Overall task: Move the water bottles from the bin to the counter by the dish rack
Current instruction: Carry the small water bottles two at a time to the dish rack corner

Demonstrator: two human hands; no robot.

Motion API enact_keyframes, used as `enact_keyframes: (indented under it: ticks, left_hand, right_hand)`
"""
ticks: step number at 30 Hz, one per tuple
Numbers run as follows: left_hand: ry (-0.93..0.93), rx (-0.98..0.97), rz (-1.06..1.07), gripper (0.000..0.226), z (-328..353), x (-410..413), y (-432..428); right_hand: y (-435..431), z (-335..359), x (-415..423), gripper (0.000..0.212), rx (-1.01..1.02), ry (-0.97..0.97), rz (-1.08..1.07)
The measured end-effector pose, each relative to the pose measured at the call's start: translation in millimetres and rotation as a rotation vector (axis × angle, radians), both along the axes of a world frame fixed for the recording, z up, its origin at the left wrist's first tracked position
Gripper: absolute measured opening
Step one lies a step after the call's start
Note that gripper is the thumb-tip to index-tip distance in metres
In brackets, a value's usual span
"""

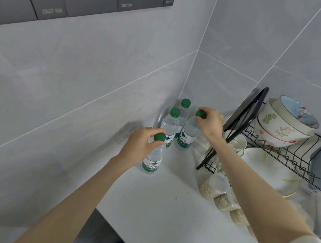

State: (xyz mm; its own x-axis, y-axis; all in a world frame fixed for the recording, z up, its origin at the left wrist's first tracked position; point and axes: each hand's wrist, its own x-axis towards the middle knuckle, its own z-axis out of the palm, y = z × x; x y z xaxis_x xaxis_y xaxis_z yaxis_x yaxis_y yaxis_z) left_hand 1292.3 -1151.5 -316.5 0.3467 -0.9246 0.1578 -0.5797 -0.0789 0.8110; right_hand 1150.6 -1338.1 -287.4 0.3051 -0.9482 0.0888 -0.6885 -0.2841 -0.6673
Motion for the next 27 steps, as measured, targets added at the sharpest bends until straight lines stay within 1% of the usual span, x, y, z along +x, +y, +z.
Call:
enact_keyframes:
  ticks: [3,6,9,11,13,16,19,21,24,27]
  left_hand:
    - [0.011,0.005,0.003,0.03,-1,0,0]
    - [-0.005,0.004,-0.013,0.031,0,0,1]
    - [0.006,0.003,-0.036,0.034,1,1,1]
    - [-0.013,0.04,-0.048,0.042,0,3,1]
    - [-0.044,0.072,-0.04,0.049,-2,2,1]
    - [-0.03,0.022,0.015,0.041,-4,-1,4]
    - [-0.025,-0.009,0.006,0.032,-1,-7,4]
    - [-0.031,-0.013,-0.013,0.03,1,-9,-1]
    - [-0.021,-0.031,-0.046,0.031,2,-16,-15]
    - [-0.008,-0.025,-0.067,0.029,7,-23,-34]
  right_hand:
    - [-1,-3,0,0.038,-0.001,-0.015,0.006]
    - [-4,-3,-3,0.042,0.047,-0.03,0.025]
    - [0,6,-4,0.049,0.089,0.066,0.102]
    - [6,18,-6,0.054,0.083,0.154,0.192]
    - [15,34,-12,0.055,0.01,0.169,0.283]
    - [27,54,-32,0.048,-0.161,0.105,0.365]
    - [32,61,-60,0.042,-0.39,0.128,0.371]
    - [30,60,-77,0.04,-0.487,0.179,0.339]
    - [22,52,-97,0.043,-0.471,0.262,0.274]
    - [18,50,-107,0.044,-0.415,0.203,0.234]
